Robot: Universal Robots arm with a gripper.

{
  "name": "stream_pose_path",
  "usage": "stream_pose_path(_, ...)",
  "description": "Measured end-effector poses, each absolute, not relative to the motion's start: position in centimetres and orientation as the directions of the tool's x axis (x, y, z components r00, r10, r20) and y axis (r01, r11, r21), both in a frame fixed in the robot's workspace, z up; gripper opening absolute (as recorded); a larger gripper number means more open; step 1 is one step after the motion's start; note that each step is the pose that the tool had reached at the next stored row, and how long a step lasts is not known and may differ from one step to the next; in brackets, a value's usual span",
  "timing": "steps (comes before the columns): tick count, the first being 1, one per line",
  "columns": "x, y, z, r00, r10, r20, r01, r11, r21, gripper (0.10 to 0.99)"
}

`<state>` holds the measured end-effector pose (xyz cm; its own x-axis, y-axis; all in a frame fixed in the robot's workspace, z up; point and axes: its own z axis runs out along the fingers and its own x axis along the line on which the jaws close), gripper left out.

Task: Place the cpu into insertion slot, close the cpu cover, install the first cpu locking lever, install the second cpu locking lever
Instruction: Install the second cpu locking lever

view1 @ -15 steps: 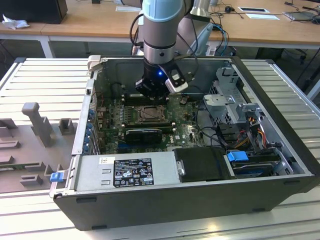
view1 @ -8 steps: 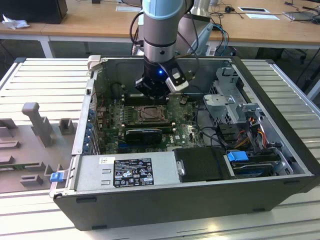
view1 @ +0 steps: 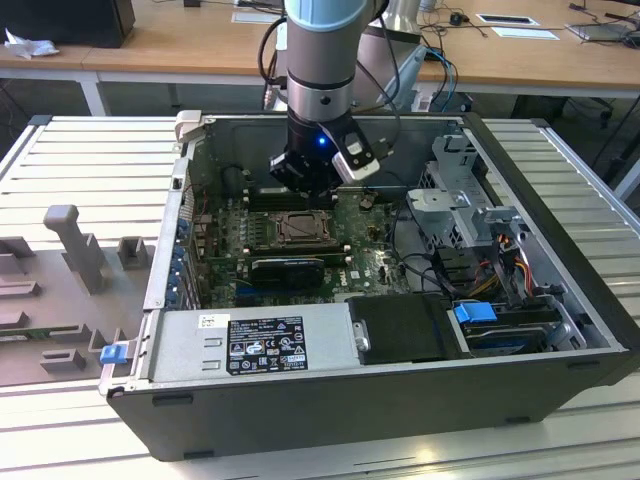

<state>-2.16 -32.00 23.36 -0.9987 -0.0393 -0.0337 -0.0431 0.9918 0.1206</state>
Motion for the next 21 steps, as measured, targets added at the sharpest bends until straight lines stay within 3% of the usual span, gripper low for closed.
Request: stream_pose_path(21,-2.2,-34.6,25.5,-0.999,-0.039,-0.034,-0.043,0.992,0.12,0.106)
